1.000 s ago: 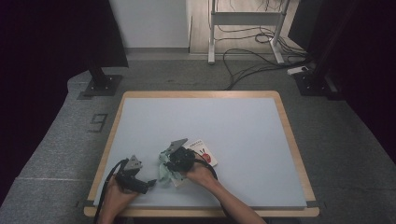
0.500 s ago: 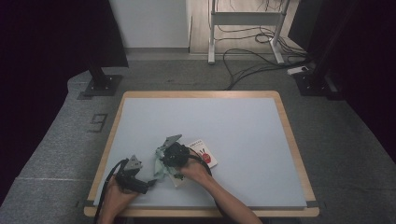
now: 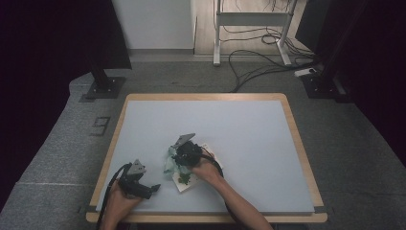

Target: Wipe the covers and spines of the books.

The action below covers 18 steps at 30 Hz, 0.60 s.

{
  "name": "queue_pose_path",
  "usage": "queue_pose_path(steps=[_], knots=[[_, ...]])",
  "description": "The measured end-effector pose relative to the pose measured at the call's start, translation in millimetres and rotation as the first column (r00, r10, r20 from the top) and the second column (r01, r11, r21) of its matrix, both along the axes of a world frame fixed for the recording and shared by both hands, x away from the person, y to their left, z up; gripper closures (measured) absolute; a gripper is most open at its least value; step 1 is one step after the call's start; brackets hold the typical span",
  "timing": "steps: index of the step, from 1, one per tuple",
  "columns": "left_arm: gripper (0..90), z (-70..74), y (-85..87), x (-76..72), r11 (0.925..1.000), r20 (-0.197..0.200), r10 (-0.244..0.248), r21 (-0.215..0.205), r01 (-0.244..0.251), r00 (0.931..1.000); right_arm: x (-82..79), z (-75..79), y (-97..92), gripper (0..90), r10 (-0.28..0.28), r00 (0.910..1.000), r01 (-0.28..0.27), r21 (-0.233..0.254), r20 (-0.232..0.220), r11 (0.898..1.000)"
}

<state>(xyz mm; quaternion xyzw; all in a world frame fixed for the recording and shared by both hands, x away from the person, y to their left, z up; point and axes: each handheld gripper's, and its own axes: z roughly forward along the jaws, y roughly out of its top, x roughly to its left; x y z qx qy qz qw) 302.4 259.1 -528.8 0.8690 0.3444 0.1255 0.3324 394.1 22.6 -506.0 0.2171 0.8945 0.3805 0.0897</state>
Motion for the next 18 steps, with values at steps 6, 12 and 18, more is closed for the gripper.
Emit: queue_pose_path(steps=[6, 12, 18], knots=[[0.0, 0.1, 0.1, 0.1, 1.0, 0.0, -0.002, 0.002, 0.002, 1.0, 12.0, -2.0, -22.8, 77.4, -0.066, 0.9978, 0.066, 0.014, -0.011, 0.998], [0.0, 0.0, 0.1, 0.1, 1.0, 0.0, -0.002, 0.002, 0.002, 1.0, 20.5, -2.8, -39.7, 77.4, -0.106, 0.9944, 0.106, 0.006, 0.003, 0.994], [0.0, 0.0, 0.1, 0.1, 1.0, 0.0, -0.001, 0.001, 0.001, 1.0, 26.8, -3.1, -54.3, 77.4, -0.146, 0.9892, 0.146, 0.0, 0.003, 0.989]])
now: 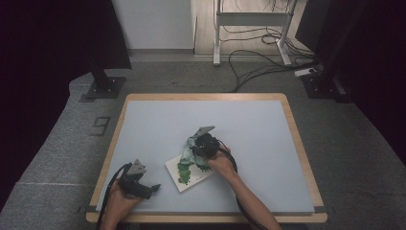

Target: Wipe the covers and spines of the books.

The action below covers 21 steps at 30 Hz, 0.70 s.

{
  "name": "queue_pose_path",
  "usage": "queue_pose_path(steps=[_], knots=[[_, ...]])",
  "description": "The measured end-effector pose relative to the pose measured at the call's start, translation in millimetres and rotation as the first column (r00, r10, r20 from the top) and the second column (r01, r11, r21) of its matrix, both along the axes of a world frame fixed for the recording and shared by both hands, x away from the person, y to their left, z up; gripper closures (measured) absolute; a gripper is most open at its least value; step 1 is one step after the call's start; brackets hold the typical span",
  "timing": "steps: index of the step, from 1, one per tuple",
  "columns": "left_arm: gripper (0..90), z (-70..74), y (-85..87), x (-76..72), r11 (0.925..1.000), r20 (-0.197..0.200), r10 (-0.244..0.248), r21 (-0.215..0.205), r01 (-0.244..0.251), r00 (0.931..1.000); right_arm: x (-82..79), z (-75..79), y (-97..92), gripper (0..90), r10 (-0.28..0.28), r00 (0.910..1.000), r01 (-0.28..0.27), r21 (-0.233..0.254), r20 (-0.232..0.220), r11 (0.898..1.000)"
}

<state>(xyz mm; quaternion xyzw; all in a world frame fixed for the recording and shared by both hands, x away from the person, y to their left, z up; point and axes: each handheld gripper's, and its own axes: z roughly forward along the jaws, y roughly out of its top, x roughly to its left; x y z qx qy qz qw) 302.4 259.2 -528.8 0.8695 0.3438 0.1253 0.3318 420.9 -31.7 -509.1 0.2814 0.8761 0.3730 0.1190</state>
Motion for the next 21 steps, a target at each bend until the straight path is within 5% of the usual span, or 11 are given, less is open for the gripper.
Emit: queue_pose_path(steps=[21], knots=[[0.0, 0.0, 0.1, 0.0, 1.0, 0.0, -0.001, 0.001, 0.001, 1.0, 17.7, -1.7, -37.8, 77.4, -0.123, 0.992, 0.123, -0.022, 0.028, 0.992]])
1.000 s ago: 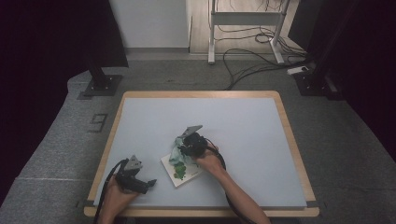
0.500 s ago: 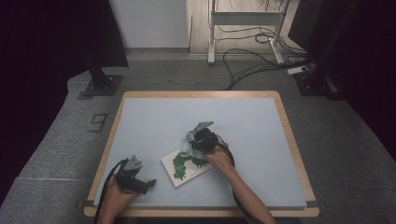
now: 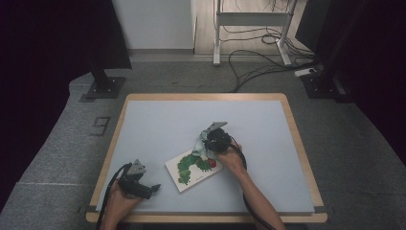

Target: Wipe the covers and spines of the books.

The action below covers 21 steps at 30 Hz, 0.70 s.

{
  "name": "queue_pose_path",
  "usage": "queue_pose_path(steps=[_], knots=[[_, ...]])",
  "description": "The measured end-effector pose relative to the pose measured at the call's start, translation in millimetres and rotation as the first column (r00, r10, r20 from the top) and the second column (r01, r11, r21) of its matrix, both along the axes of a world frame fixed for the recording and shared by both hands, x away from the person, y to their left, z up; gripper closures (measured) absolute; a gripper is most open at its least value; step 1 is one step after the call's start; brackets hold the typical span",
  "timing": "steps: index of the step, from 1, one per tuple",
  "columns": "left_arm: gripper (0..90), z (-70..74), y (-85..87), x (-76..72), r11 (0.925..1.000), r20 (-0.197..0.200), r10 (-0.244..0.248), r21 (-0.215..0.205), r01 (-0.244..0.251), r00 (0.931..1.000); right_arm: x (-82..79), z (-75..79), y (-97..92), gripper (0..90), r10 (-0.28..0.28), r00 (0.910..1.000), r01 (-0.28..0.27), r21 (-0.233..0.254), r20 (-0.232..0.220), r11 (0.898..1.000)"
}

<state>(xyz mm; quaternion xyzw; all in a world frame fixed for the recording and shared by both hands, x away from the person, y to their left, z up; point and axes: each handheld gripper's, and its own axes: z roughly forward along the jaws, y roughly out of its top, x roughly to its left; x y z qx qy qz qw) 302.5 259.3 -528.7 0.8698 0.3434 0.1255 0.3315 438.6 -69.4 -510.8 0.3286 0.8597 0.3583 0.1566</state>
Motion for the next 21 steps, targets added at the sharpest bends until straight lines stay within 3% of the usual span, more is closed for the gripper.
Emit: queue_pose_path(steps=[5, 9, 11, 21], knots=[[0.0, 0.0, 0.0, -0.1, 1.0, 0.0, 0.001, 0.0, -0.001, 1.0, 2.4, -0.8, -4.0, 77.5, -0.02, 0.9998, 0.02, -0.001, 0.006, 1.0], [0.0, 0.0, -0.1, -0.1, 1.0, 0.0, 0.001, -0.001, -0.001, 1.0, 3.4, -6.1, -5.8, 77.6, -0.033, 0.9994, 0.033, -0.066, 0.011, 0.997], [0.0, 0.0, 0.0, 0.0, 1.0, 0.0, 0.0, 0.0, 0.0, 1.0, 1.8, -6.6, -7.7, 77.5, -0.042, 0.9991, 0.042, -0.041, 0.006, 0.998], [0.0, 0.0, 0.0, 0.0, 1.0, 0.0, -0.001, 0.001, 0.001, 1.0, -5.3, 8.9, -10.3, 77.4, -0.014, 0.9998, 0.014, -0.015, 0.016, 1.0]])
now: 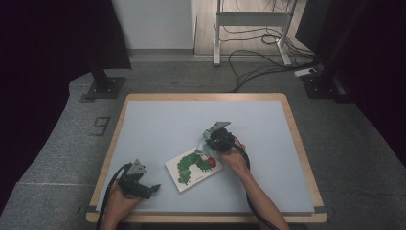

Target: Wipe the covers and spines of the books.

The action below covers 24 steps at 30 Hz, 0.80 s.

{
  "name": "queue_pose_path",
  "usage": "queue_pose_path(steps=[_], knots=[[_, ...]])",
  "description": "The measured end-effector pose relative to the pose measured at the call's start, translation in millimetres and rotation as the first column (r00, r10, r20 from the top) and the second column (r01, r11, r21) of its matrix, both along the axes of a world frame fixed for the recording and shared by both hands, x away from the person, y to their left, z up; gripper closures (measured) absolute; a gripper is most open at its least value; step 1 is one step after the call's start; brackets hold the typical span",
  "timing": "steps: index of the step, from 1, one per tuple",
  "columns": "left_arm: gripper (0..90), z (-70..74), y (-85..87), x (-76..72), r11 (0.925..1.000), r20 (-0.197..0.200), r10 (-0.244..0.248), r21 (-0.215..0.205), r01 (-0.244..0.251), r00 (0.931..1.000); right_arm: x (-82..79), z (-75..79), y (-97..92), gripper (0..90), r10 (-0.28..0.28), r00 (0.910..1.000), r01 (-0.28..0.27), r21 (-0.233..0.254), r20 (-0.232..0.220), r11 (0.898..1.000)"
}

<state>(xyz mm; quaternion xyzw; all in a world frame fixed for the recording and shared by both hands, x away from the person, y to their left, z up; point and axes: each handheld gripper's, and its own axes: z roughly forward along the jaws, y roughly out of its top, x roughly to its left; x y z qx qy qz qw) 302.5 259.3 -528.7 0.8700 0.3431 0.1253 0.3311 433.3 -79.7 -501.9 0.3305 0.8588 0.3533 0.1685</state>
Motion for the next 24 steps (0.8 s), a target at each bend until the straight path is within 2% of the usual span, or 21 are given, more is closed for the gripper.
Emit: queue_pose_path(steps=[6, 12, 24], knots=[[0.0, 0.0, 0.0, 0.0, 1.0, 0.0, -0.001, 0.0, 0.001, 1.0, -7.2, 10.2, -5.0, 77.2, 0.027, 0.9996, -0.027, 0.016, 0.006, 1.0], [0.0, 0.0, 0.0, 0.0, 1.0, 0.0, 0.0, 0.0, 0.0, 1.0, -15.1, 21.4, -17.1, 77.2, 0.031, 0.9994, -0.031, 0.033, 0.014, 0.999], [0.0, -0.1, -0.1, -0.1, 1.0, 0.001, 0.0, 0.0, 0.0, 1.0, -27.8, 41.3, -50.1, 77.1, 0.002, 0.9994, -0.005, 0.069, 0.035, 0.998]])
